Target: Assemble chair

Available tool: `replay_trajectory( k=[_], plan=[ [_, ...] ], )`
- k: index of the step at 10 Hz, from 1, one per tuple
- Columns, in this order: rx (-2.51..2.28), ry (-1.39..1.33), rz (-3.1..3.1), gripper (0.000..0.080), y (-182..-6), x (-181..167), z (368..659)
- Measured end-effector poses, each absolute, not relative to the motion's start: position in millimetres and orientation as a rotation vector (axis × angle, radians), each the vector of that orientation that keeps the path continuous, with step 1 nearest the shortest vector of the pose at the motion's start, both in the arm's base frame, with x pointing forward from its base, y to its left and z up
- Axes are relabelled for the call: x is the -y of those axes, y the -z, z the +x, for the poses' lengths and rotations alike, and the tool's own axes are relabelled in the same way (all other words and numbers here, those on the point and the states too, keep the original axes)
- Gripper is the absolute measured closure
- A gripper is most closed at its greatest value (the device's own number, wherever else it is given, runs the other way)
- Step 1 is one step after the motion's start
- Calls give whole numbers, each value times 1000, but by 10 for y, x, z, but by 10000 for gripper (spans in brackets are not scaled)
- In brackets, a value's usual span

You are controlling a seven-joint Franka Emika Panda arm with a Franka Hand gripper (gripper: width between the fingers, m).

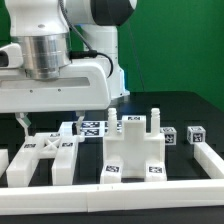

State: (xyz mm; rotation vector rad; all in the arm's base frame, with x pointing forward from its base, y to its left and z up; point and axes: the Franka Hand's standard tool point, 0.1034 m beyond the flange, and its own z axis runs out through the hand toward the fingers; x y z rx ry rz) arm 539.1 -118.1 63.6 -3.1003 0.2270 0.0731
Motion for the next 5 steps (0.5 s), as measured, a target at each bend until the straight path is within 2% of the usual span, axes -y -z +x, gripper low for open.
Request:
replay_trajectory(
  k=[3,5],
  plan=[
    [-66,-30,-3131,150,-453,1121,5239],
    [-53,-19,-3133,150,-448,1122,5216]
  ],
)
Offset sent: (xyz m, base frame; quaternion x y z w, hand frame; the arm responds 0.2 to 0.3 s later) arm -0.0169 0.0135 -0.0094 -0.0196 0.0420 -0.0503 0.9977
